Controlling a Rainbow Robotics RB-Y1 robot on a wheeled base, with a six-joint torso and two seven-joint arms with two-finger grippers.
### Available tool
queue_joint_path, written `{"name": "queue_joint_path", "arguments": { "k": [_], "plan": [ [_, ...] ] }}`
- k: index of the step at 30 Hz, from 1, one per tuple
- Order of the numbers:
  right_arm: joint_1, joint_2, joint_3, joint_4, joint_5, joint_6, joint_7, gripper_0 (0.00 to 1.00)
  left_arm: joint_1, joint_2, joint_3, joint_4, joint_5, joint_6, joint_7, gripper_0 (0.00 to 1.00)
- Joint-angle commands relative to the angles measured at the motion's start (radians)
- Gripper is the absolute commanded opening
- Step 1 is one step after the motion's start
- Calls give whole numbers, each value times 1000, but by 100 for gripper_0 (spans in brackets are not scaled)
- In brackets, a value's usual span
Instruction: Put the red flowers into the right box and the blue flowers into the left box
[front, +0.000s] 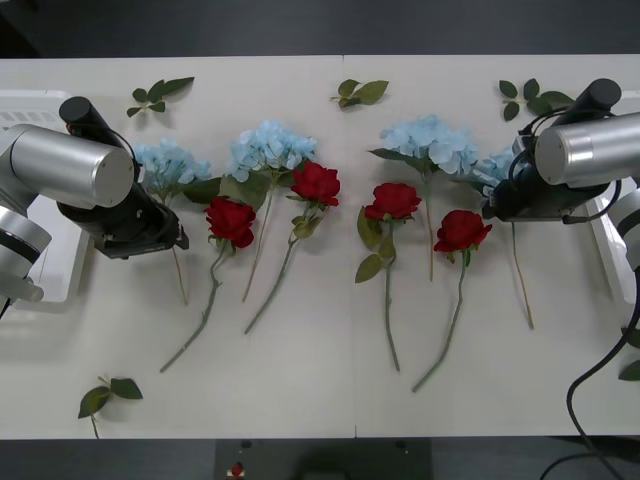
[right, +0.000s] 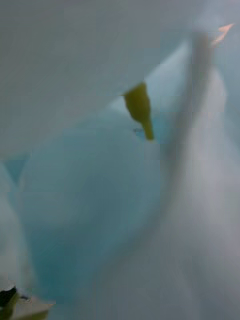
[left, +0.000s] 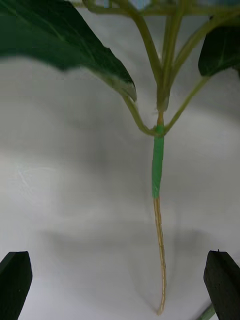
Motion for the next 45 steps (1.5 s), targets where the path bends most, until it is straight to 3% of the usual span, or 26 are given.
{"name": "queue_joint_path", "arguments": {
  "k": [1, 3, 6, 12, 15, 17, 18, 21, 22, 25, 36, 45],
  "plan": [
    [-31, 8, -19, 14, -7, -12, 40, 100, -34, -19, 16, 17, -19, -33, 40, 100],
    [-31, 8, -18, 17, -9, -16, 42, 100, -43, -26, 11, 35, -25, -45, 43, 100],
    [-31, 8, -16, 22, -10, -20, 45, 88, -53, -28, -9, 50, -33, -59, 51, 100],
    [-30, 8, -16, 31, -15, -28, 51, 52, -56, -28, -34, 67, -37, -83, 69, 100],
    [-31, 10, -16, 41, -18, -39, 54, 49, -57, -28, -34, 67, -37, -82, 74, 100],
    [-30, 13, -16, 48, -20, -48, 57, 48, -56, -28, -37, 67, -37, -83, 79, 93],
    [-30, 13, -16, 51, -21, -51, 57, 46, -57, -30, -38, 67, -39, -83, 80, 89],
    [-30, 13, -15, 58, -24, -63, 61, 33, -57, -30, -49, 67, -41, -85, 89, 57],
    [-30, 13, -13, 58, -24, -65, 63, 20, -59, -28, -52, 67, -39, -83, 92, 36],
    [-30, 13, -13, 61, -26, -68, 66, 0, -59, -28, -52, 67, -39, -83, 95, 0],
    [-42, -12, -15, 63, -49, -74, 75, 0, -77, -20, -38, 27, -41, -83, 94, 0],
    [-57, -145, -85, 63, -314, -49, 192, 0, -74, 56, -17, -131, -28, -83, 89, 0]
  ]
}}
